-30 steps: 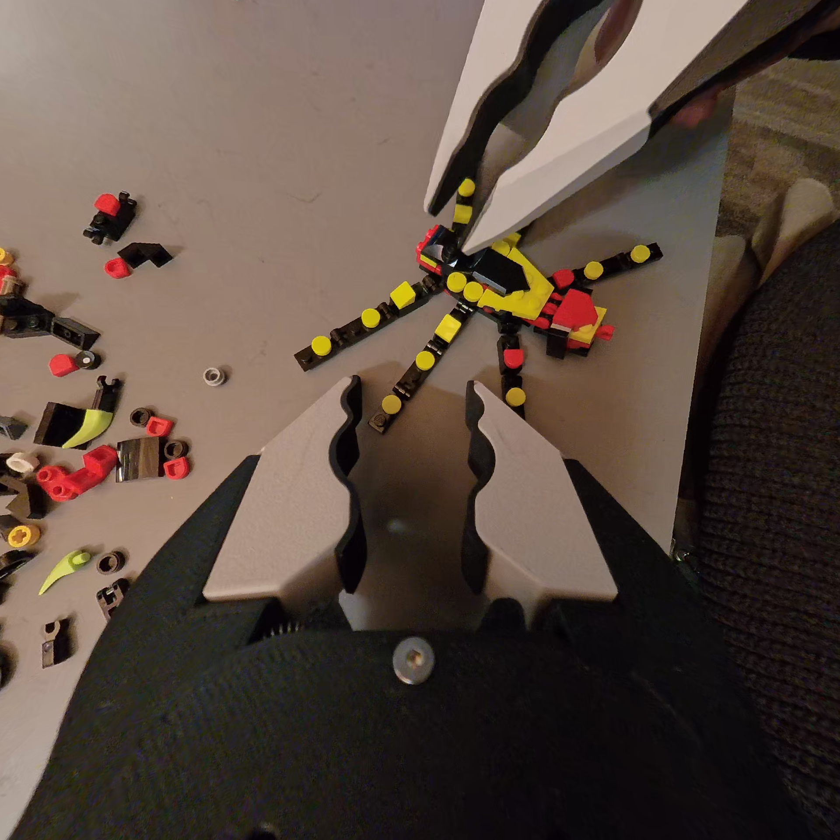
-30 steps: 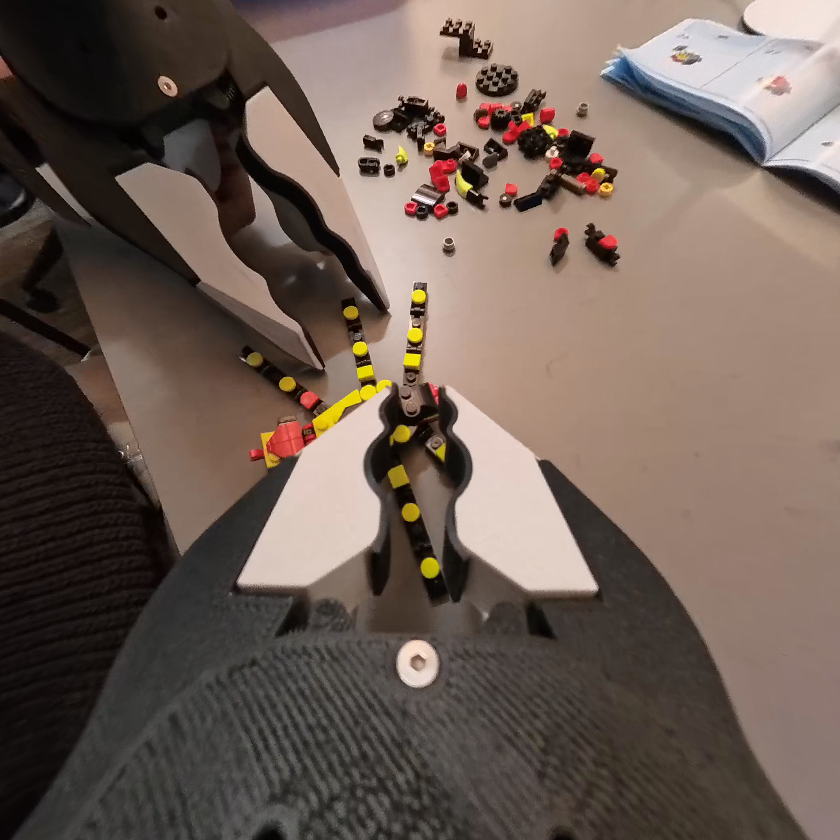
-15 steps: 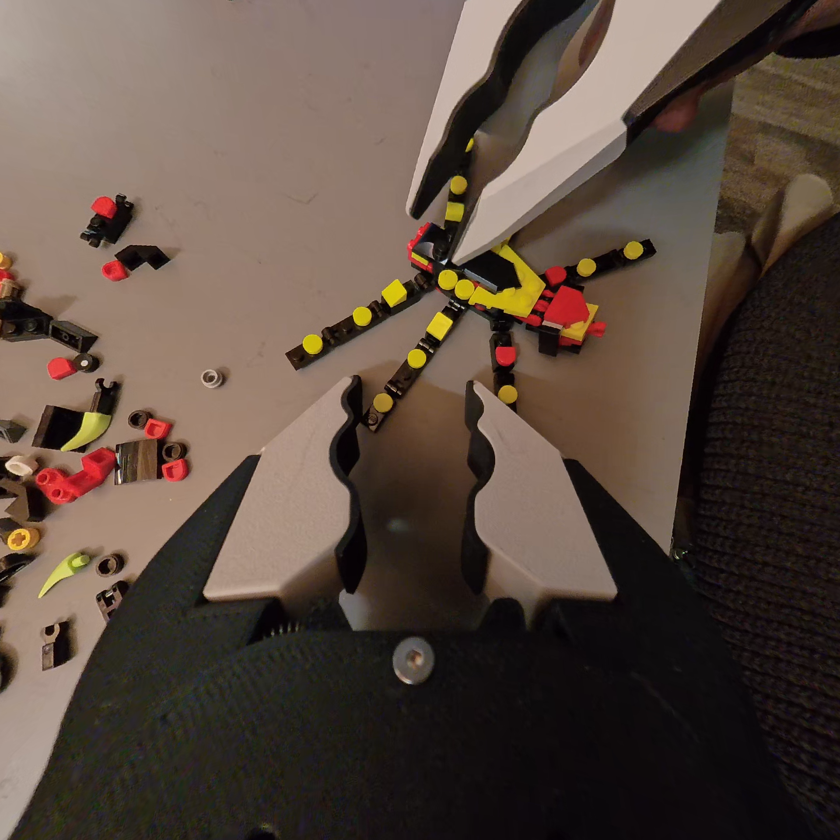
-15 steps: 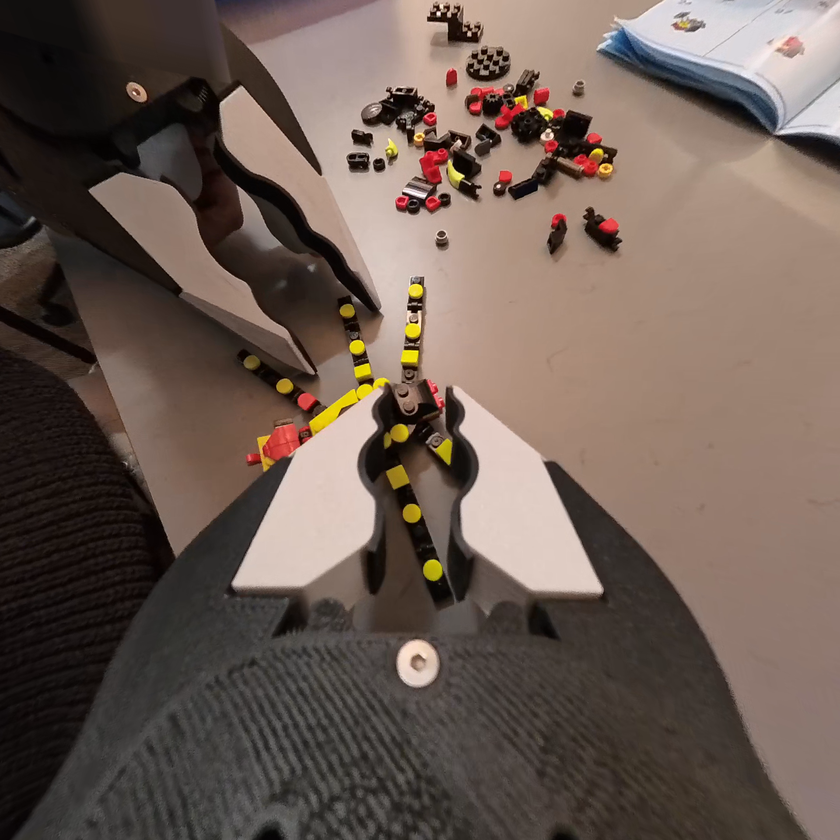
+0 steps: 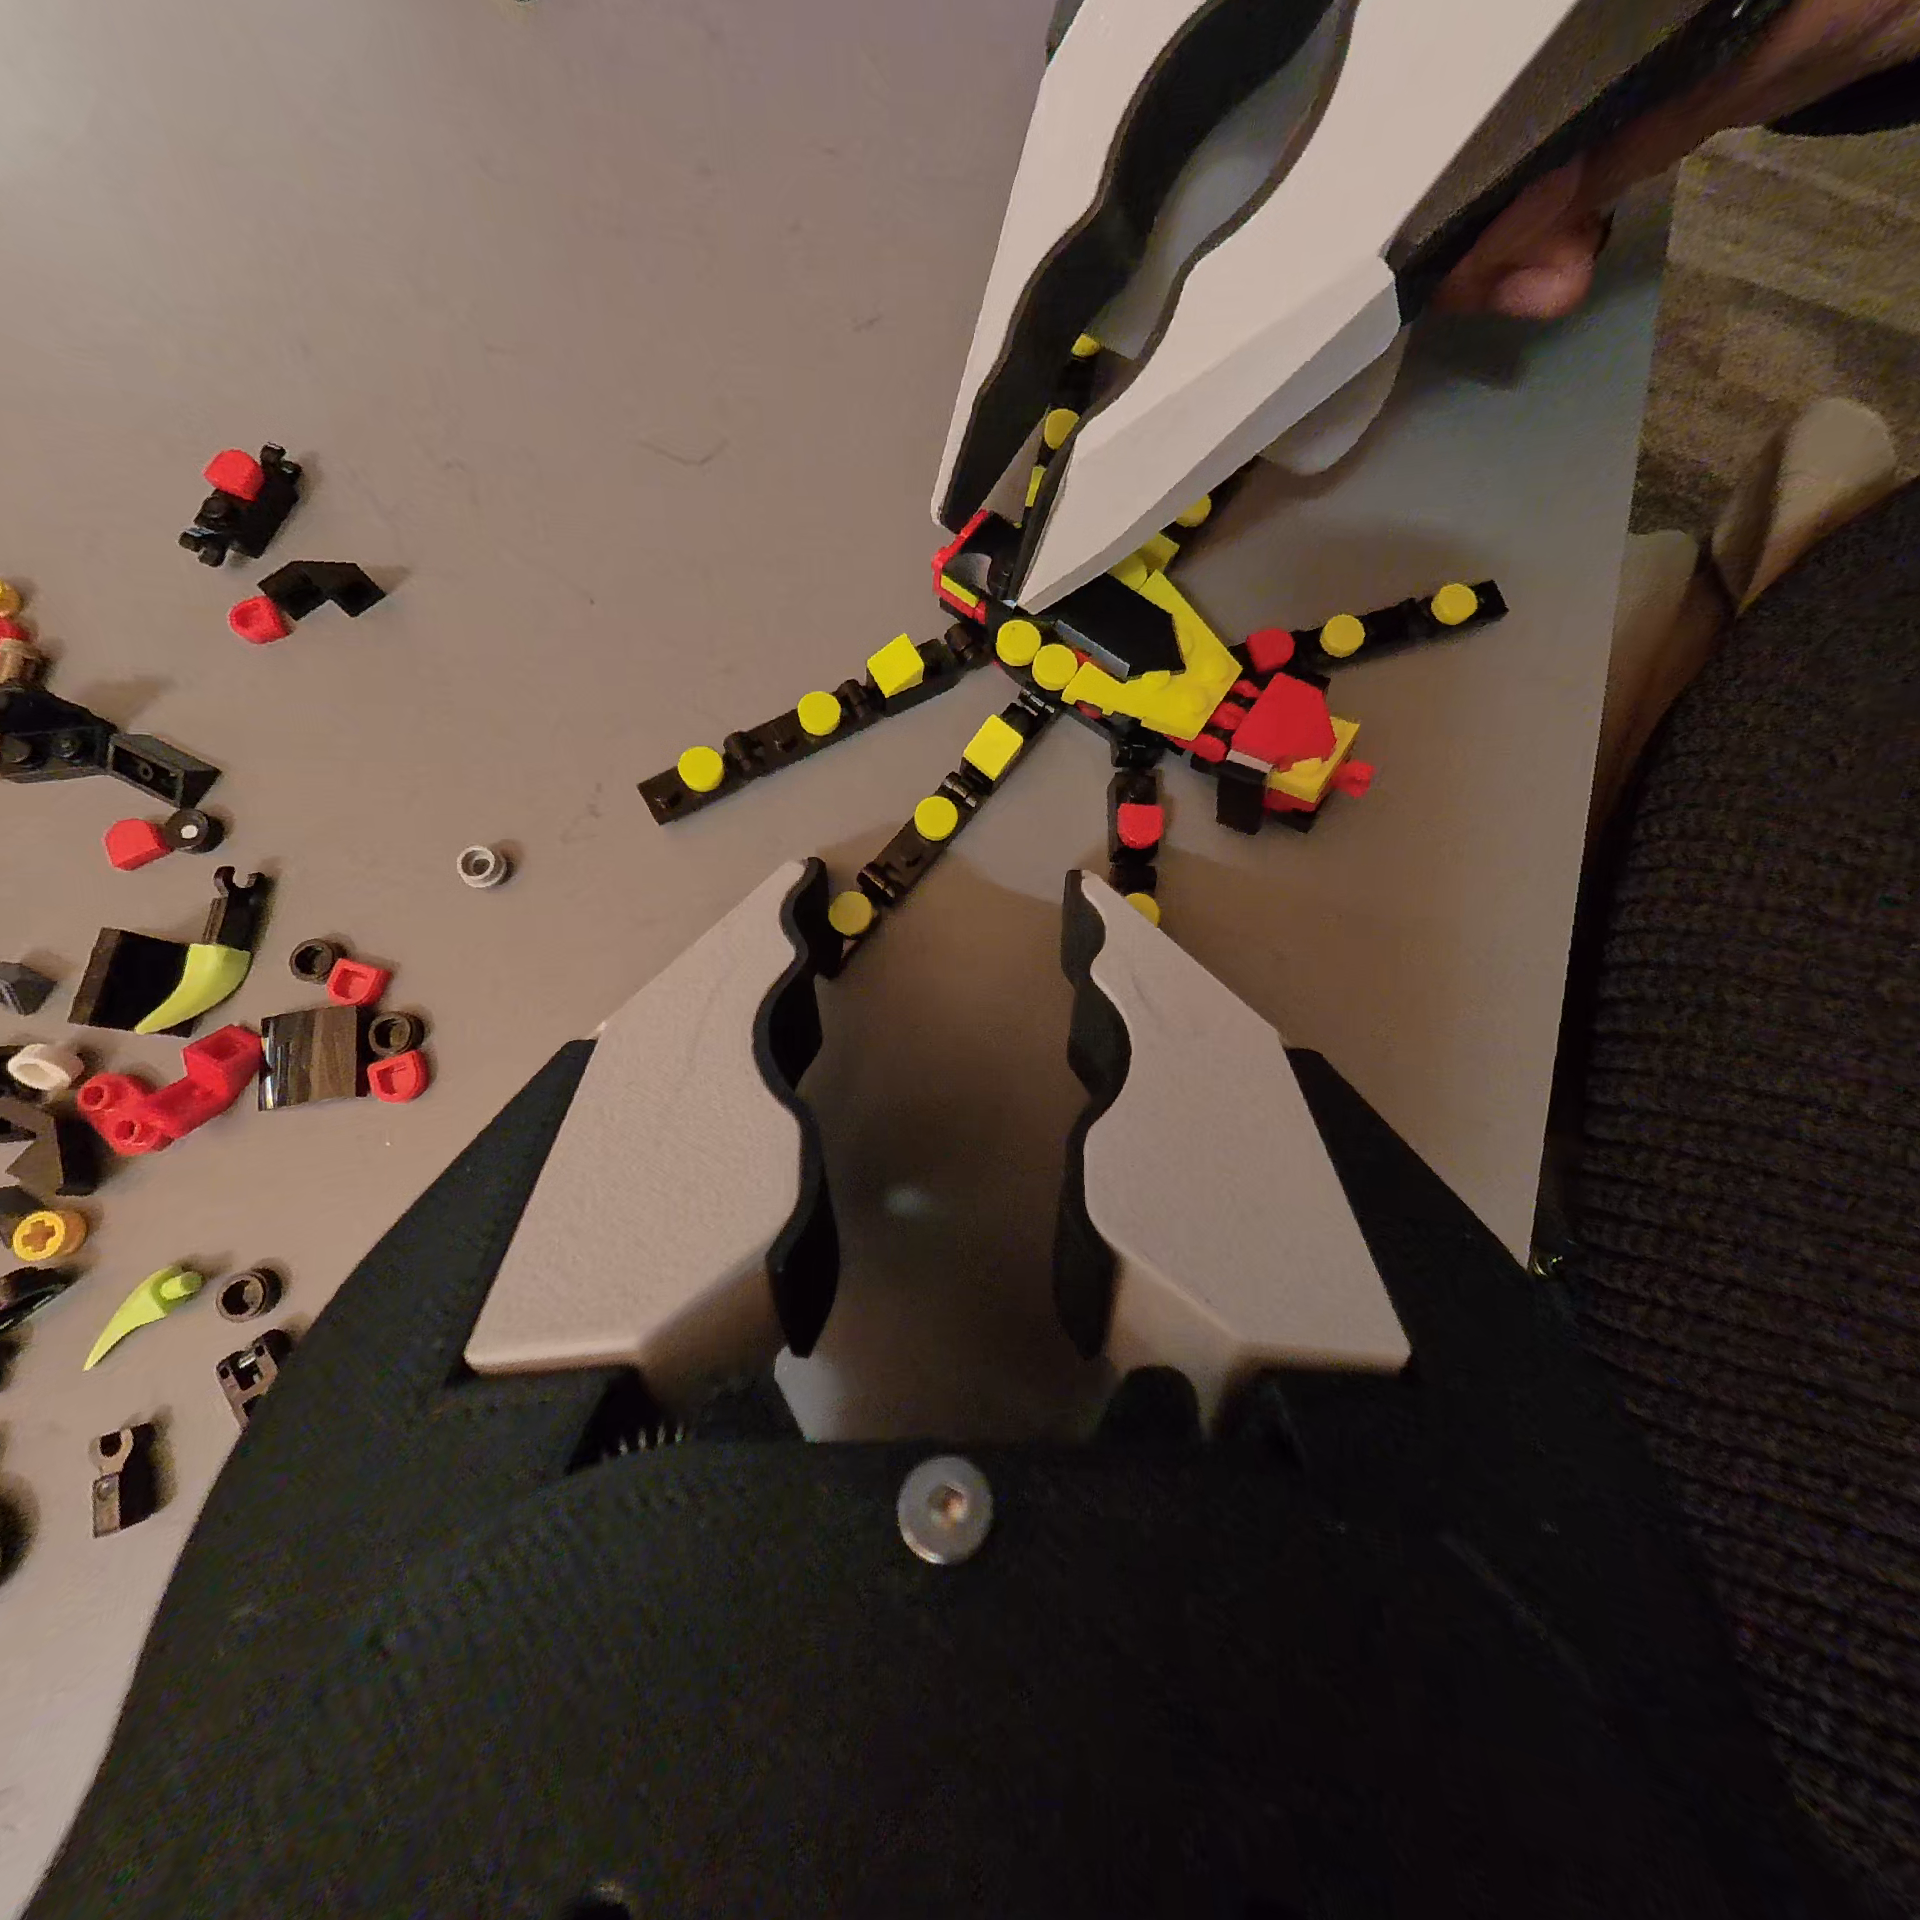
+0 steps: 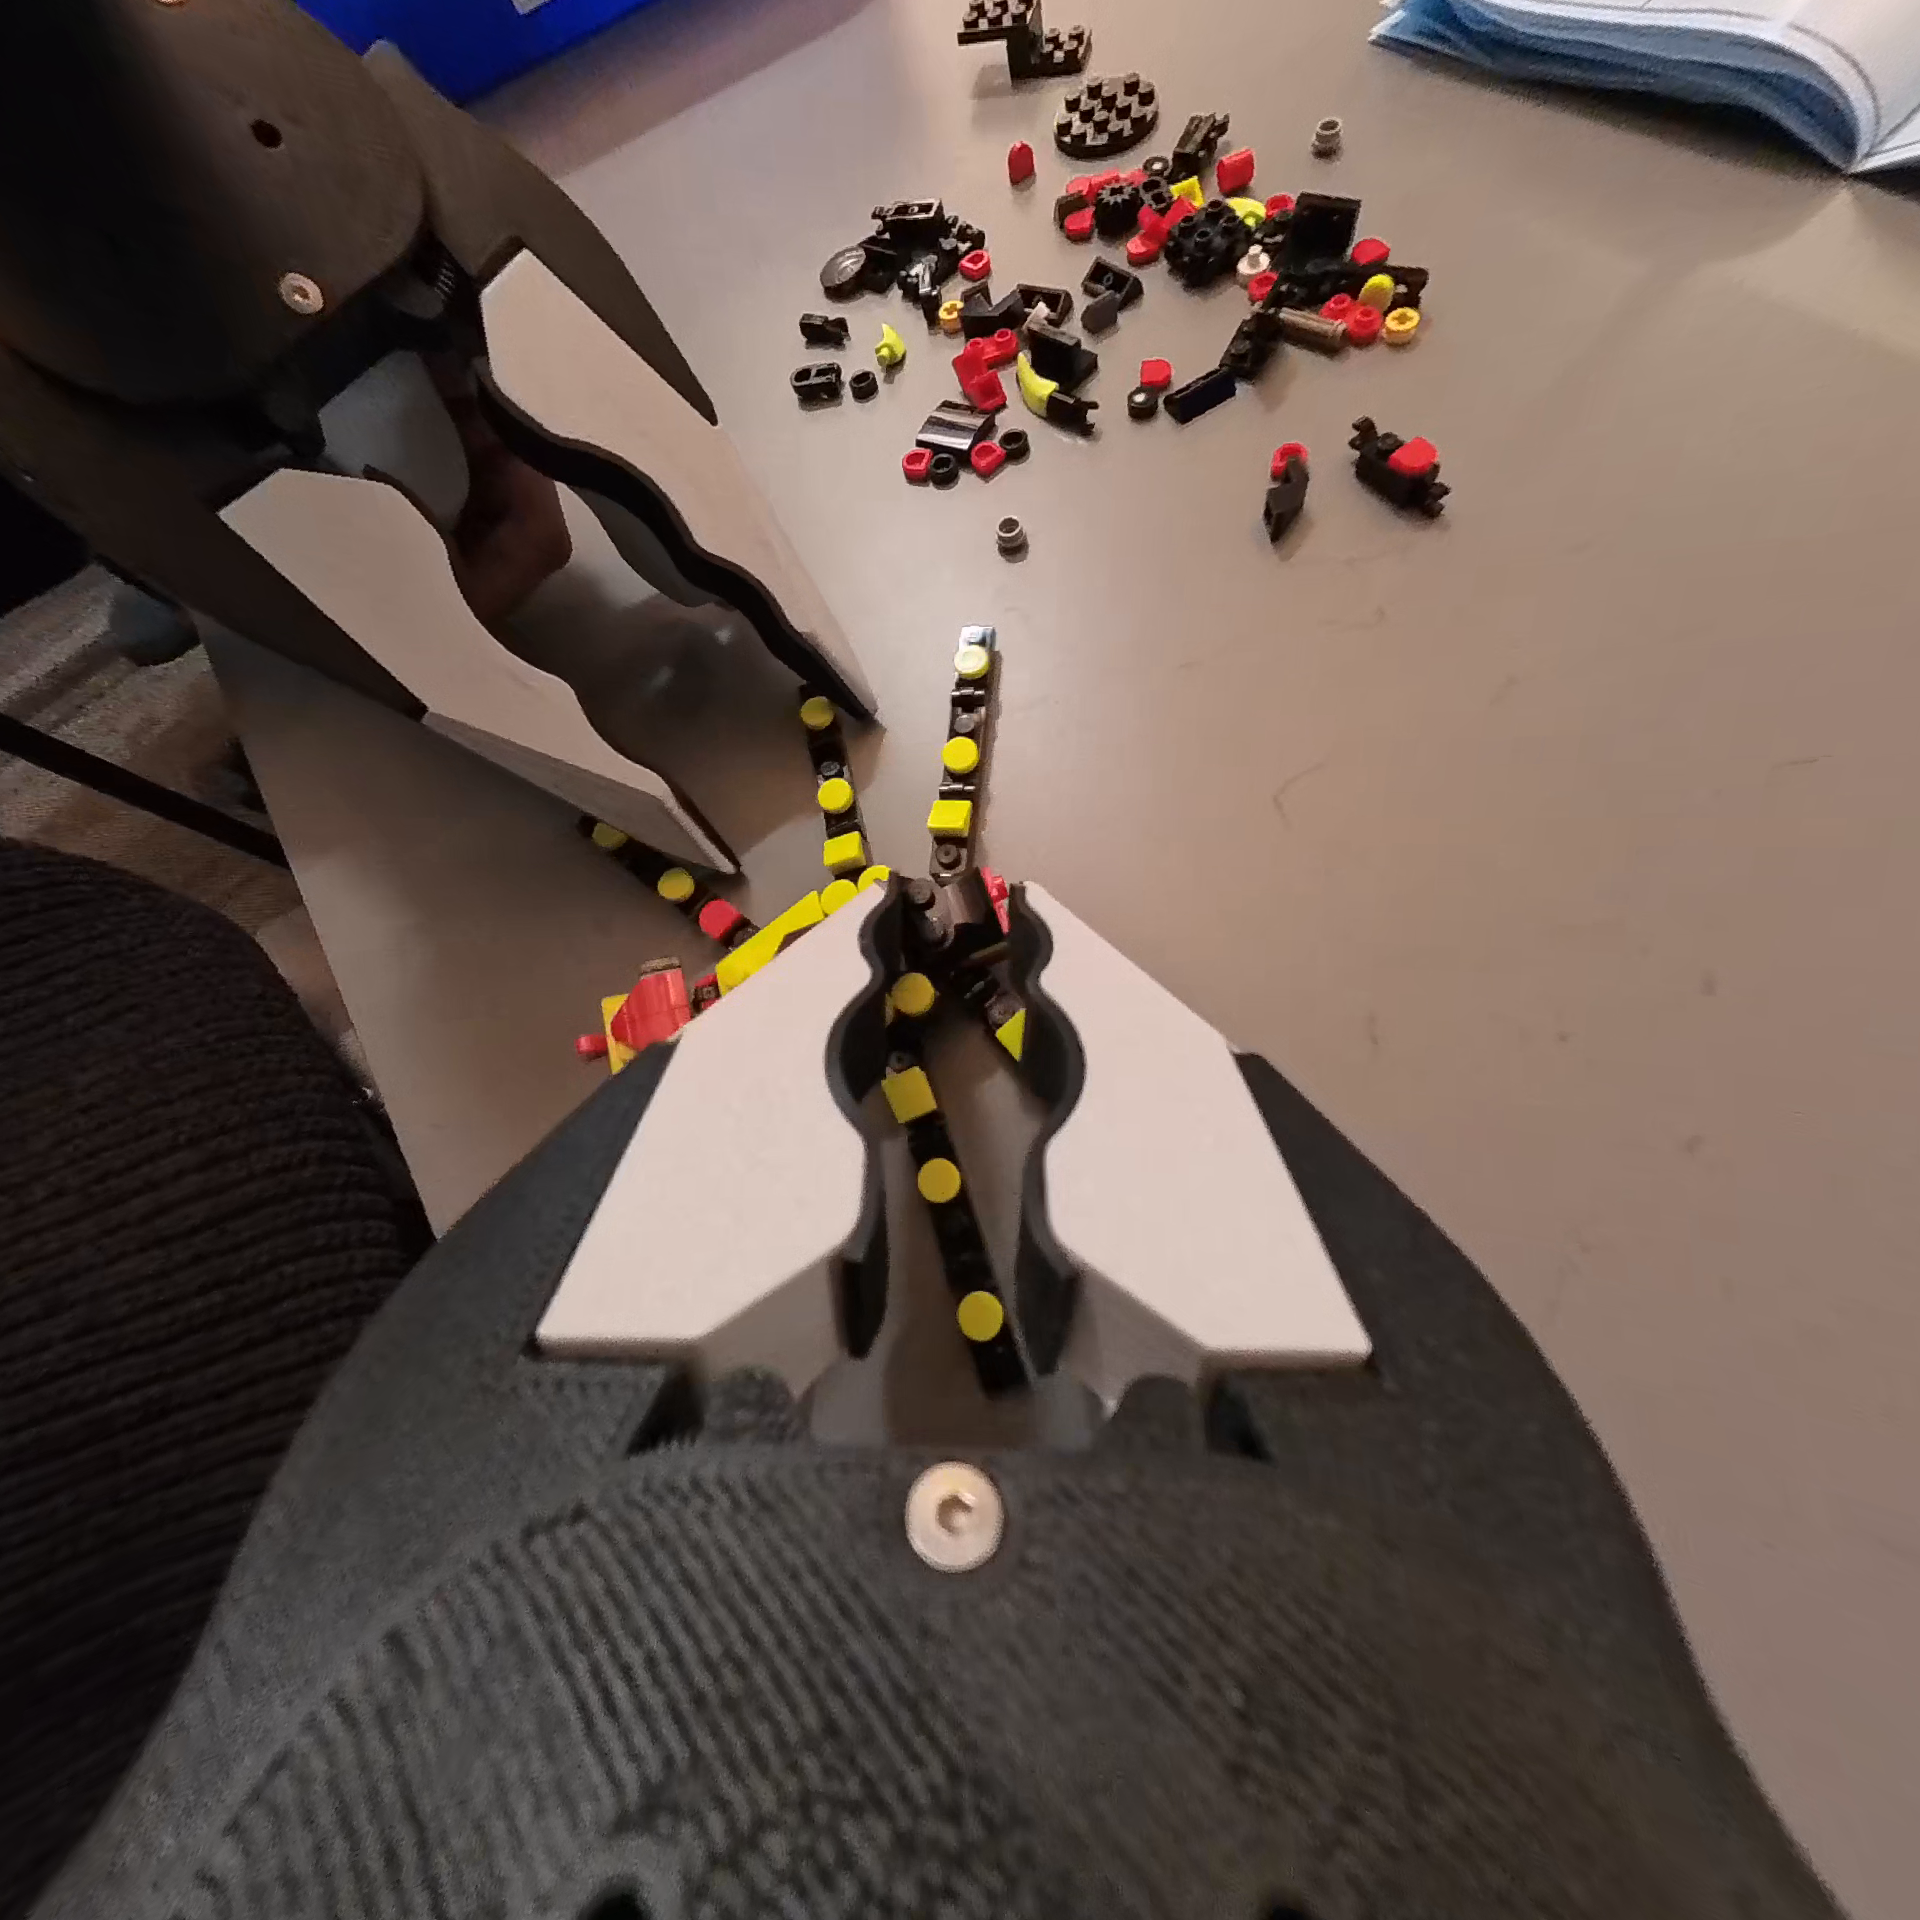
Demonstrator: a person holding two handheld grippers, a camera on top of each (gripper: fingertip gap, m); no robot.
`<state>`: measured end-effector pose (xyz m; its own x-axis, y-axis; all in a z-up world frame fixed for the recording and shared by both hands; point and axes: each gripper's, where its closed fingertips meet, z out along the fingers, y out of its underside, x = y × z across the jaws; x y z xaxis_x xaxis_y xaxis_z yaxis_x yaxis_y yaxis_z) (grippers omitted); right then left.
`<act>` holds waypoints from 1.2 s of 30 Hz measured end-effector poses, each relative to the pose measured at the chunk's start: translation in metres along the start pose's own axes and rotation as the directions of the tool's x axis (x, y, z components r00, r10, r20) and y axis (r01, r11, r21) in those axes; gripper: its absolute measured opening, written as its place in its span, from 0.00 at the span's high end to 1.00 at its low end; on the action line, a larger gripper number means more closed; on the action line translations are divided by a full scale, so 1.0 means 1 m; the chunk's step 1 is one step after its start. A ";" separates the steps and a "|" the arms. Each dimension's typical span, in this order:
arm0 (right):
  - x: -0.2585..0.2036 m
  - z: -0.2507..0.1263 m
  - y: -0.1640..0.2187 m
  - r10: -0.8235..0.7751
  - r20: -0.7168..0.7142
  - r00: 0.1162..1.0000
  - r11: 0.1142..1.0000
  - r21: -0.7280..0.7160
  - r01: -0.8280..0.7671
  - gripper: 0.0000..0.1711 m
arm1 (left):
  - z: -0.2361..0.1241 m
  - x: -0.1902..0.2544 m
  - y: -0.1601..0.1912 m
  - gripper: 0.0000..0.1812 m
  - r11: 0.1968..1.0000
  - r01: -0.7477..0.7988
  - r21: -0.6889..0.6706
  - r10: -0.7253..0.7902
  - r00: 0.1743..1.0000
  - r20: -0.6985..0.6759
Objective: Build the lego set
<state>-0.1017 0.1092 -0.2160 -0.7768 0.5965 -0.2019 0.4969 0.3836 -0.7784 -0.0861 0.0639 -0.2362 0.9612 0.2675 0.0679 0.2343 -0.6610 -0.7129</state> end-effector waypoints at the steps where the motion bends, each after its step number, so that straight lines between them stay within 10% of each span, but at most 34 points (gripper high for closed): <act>1: 0.000 0.000 0.000 -0.002 0.001 1.000 1.000 0.000 0.002 0.90 | 0.000 0.000 0.000 0.76 1.000 -0.001 0.000 0.001 1.000 -0.001; 36: -0.001 0.000 0.001 -0.024 -0.006 1.000 1.000 -0.003 0.024 0.90 | 0.000 0.001 -0.002 0.79 1.000 -0.020 0.006 0.020 1.000 0.010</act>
<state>-0.1002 0.1093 -0.2166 -0.7861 0.5915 -0.1794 0.4793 0.4000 -0.7812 -0.0858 0.0654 -0.2352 0.9640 0.2617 0.0467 0.2145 -0.6620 -0.7181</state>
